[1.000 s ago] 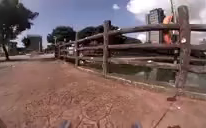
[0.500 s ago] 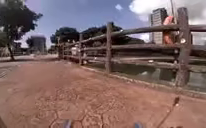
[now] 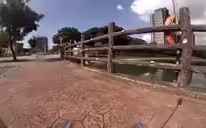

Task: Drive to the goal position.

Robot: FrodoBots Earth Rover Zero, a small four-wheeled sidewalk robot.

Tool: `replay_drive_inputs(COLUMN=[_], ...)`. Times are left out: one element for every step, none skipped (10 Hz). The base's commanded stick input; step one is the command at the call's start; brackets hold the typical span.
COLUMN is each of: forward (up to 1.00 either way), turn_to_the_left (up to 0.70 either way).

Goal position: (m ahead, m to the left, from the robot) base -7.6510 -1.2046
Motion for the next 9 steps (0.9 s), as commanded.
replay_drive_inputs(forward=[0.0,0.0,0.0,0.0,0.0,0.0,0.0,0.0,0.0], turn_to_the_left=[0.5,0.5,0.5,0.5,0.5,0.5,0.5,0.5,0.5])
